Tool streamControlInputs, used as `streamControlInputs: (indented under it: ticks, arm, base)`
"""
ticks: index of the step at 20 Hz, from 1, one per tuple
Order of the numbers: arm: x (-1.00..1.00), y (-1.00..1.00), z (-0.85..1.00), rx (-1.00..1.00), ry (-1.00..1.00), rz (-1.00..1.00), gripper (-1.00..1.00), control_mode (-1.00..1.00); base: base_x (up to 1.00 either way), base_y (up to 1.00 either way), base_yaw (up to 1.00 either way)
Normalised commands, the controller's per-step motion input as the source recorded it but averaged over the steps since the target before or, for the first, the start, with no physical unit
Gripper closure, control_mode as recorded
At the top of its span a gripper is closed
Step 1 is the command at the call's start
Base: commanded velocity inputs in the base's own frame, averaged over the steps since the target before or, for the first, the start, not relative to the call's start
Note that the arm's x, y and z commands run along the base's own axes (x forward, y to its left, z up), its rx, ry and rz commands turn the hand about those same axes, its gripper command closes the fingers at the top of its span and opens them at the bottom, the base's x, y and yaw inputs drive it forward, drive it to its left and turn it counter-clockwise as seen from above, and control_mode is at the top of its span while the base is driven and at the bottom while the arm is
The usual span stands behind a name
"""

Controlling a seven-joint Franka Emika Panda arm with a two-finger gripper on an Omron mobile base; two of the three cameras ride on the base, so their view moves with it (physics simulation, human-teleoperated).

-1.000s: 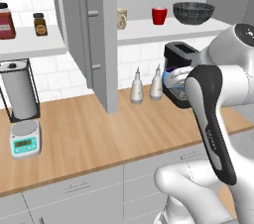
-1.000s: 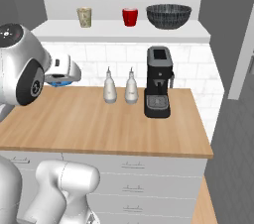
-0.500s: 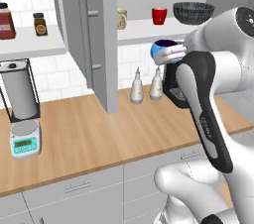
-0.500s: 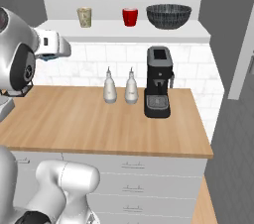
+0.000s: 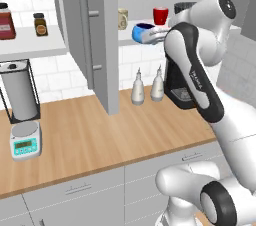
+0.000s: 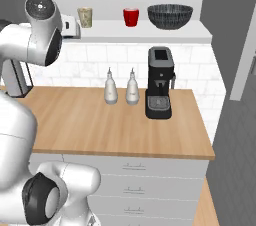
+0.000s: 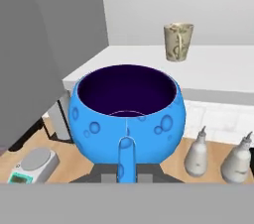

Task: Gather all objects into one cabinet and sort the glasses and bowls to opposite sides.

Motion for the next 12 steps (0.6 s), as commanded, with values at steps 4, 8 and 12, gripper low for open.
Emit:
streamControlInputs:
  ticks: [4,8,12]
  arm:
    - [0.99,0.14,-0.03,0.0,0.03,0.06,1.0,-1.0]
    - [0.95,0.65,-0.03,0.0,0.13,0.0,1.0,-1.0]
    - [0.99,0.31,-0.12,0.0,0.16,0.01,1.0,-1.0]
  base:
    - [0.0,0.0,0.0]
    - [0.0,0.0,0.0]
    - [0.0,0.0,0.0]
